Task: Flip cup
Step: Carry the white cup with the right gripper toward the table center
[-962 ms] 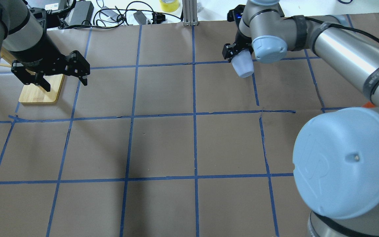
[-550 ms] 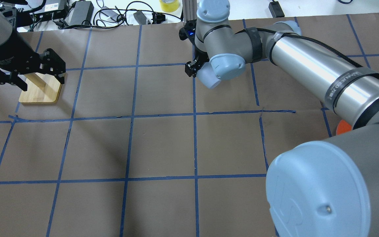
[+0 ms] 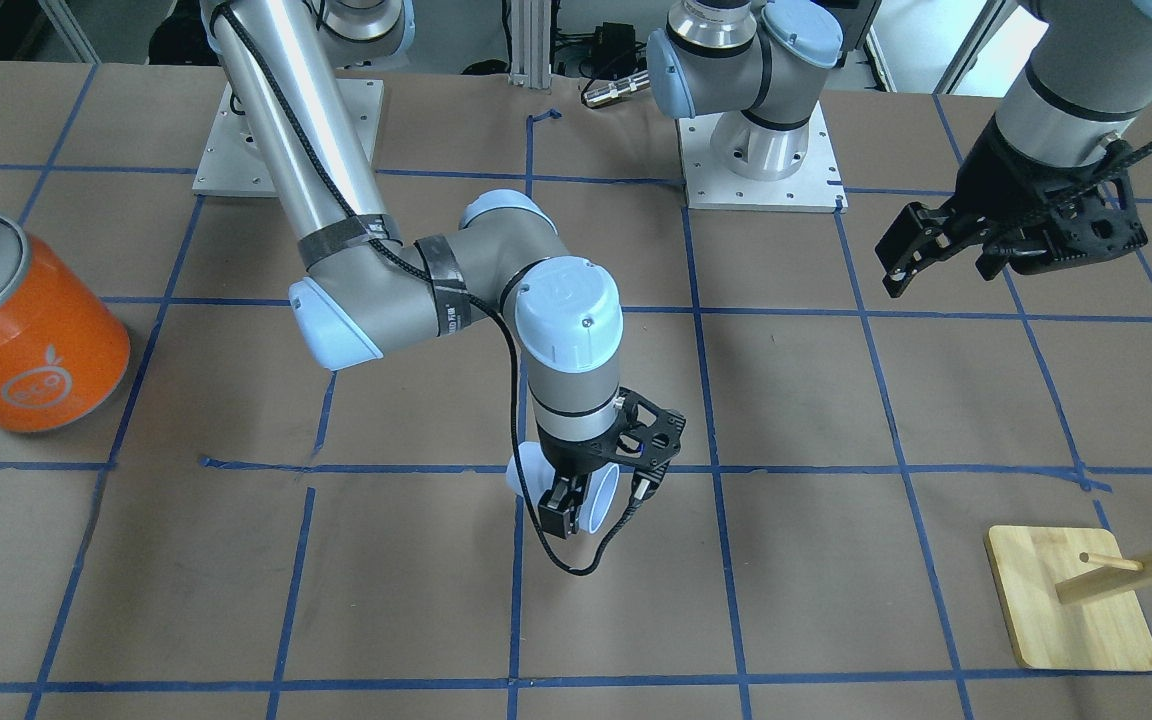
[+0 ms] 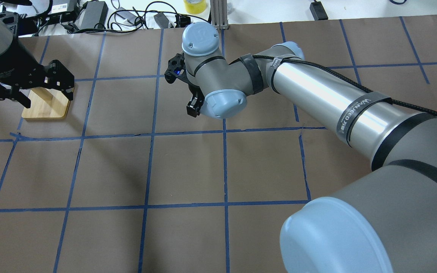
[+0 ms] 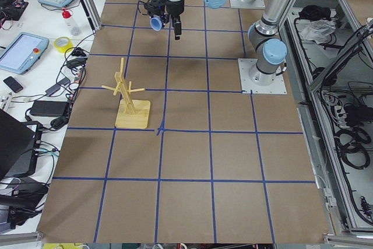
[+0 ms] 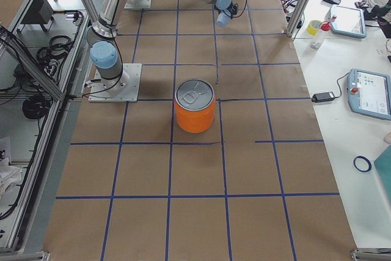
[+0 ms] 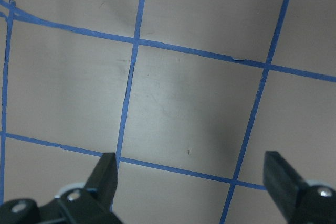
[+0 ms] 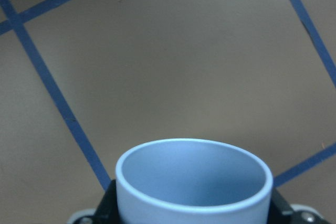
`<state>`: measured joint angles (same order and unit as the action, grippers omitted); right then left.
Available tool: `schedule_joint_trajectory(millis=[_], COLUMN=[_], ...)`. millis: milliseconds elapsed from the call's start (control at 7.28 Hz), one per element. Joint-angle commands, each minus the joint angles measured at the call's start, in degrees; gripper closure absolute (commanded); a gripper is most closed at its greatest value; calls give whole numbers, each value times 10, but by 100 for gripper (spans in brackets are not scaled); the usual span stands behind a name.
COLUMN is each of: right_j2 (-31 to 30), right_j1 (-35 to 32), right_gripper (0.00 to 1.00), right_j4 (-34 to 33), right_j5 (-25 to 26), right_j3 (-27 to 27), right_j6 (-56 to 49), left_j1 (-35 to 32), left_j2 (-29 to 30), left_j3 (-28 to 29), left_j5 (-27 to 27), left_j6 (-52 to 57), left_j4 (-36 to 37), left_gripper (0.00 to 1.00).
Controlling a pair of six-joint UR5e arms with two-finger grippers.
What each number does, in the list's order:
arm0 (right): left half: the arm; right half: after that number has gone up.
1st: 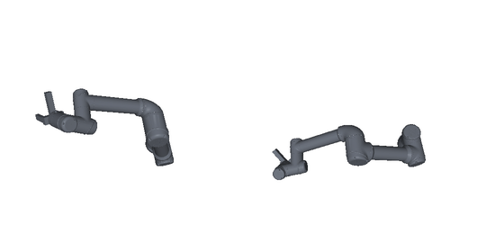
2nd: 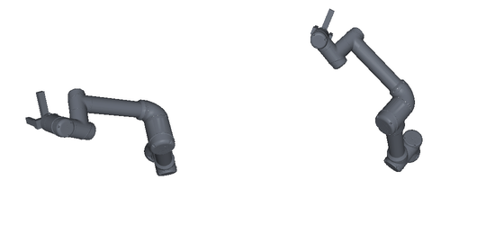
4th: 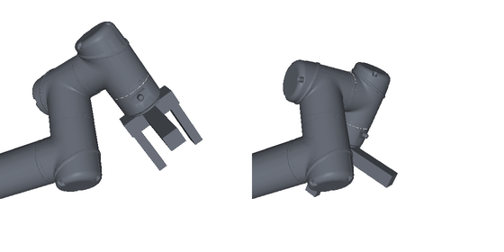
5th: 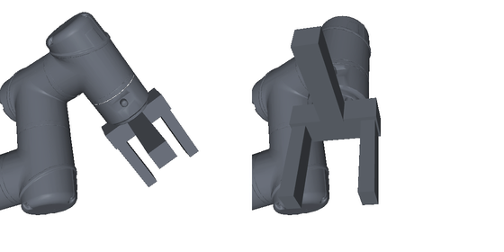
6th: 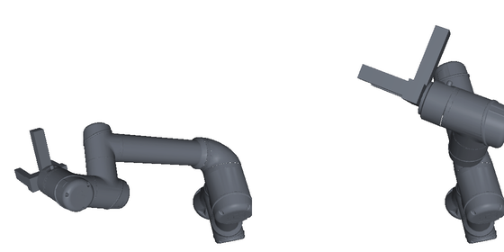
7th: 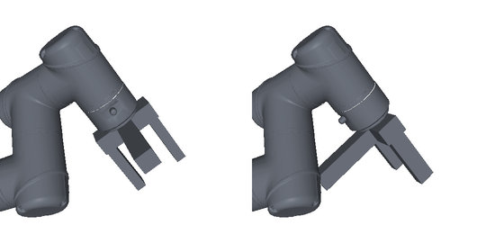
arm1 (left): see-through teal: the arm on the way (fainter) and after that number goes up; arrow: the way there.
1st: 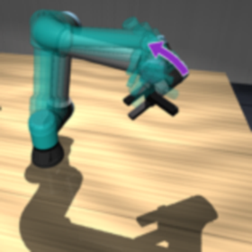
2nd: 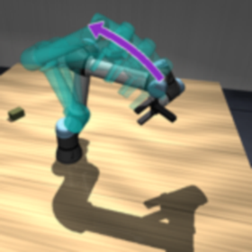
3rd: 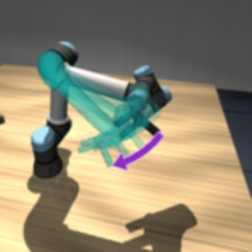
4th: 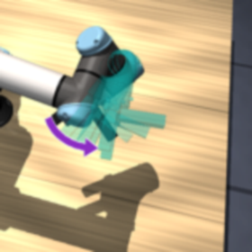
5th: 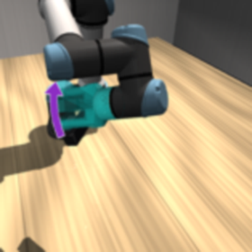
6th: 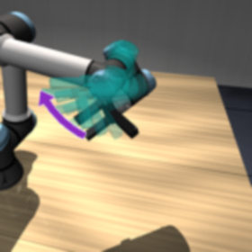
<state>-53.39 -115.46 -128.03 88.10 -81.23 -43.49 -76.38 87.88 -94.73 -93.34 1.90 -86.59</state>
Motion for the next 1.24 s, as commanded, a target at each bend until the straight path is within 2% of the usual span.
schedule_joint_trajectory(millis=[0,412,824,1099], right_j2=[20,12,11,8], right_j1=[-13,-13,-13,-13], right_gripper=[100,100,100,94], right_j4=[-29,-29,-28,-29], right_j5=[-6,2,-3,1], right_j3=[-7,-37,-39,-50], right_j6=[-148,-234,-230,-231], left_j1=[-1,-3,-3,-2], left_j2=[1,-2,3,5], left_j3=[-1,-6,-7,-7], left_j5=[1,1,-7,-13], left_j6=[1,1,1,2], left_j4=[-1,-2,-5,-11], left_gripper=[0,0,0,0])
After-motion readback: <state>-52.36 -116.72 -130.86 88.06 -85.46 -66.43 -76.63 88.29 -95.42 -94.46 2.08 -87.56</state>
